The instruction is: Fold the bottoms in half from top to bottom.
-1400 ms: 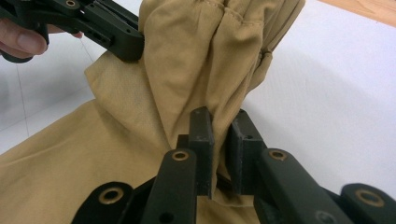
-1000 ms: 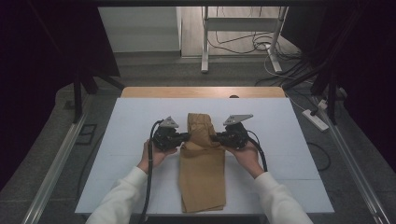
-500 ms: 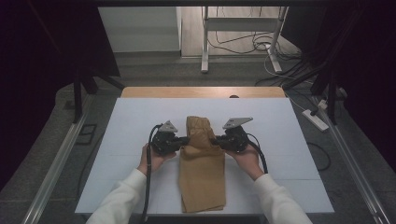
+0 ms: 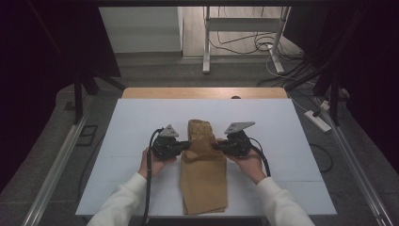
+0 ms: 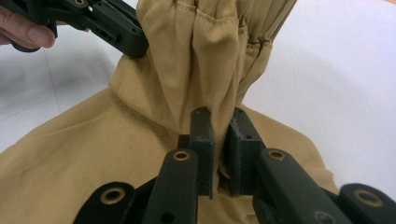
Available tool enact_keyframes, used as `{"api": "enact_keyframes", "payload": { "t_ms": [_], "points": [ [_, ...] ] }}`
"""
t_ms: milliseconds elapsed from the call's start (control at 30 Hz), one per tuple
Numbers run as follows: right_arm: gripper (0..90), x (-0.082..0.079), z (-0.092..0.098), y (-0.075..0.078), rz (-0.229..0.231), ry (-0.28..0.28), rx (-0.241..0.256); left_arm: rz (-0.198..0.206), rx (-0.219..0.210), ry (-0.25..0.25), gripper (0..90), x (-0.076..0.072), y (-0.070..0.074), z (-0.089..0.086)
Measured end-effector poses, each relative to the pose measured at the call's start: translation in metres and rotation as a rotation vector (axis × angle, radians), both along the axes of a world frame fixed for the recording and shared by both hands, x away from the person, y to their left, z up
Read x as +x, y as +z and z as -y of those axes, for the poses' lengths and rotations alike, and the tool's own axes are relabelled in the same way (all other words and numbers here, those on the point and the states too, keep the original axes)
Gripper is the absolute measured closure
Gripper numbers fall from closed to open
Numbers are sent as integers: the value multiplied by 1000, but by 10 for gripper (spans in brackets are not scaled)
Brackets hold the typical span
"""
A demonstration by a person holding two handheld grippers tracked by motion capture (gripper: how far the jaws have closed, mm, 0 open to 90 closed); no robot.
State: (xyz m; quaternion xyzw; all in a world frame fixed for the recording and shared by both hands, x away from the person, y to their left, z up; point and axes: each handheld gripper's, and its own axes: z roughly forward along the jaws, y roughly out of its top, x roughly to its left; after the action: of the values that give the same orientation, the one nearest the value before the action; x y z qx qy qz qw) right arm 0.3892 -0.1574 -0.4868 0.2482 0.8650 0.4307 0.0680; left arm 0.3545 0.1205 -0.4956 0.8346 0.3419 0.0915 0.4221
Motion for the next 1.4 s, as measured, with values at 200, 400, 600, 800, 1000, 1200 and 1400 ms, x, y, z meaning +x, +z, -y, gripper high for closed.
{"api": "enact_keyframes", "payload": {
  "t_ms": [200,400,600,800,1000,1200,1400],
  "points": [
    [816,-3,1,-1,-2,4,-4,2,0,-7,844,-3,0,0],
    [818,-6,2,-2,-7,7,-12,1,8,-13,844,-6,-1,1],
    [819,-9,2,-3,-1,11,-20,-2,9,-13,845,-7,-2,2],
    [820,-10,2,-4,-3,10,-21,-1,11,-17,845,-8,-3,2],
    [820,-11,3,-4,-2,12,-22,1,11,-20,845,-10,-3,3],
    [821,-14,3,-3,1,17,-20,-2,9,-24,845,-13,-2,2],
    [821,-17,4,-2,2,21,-22,0,7,-32,845,-17,-2,3]
  ]
}}
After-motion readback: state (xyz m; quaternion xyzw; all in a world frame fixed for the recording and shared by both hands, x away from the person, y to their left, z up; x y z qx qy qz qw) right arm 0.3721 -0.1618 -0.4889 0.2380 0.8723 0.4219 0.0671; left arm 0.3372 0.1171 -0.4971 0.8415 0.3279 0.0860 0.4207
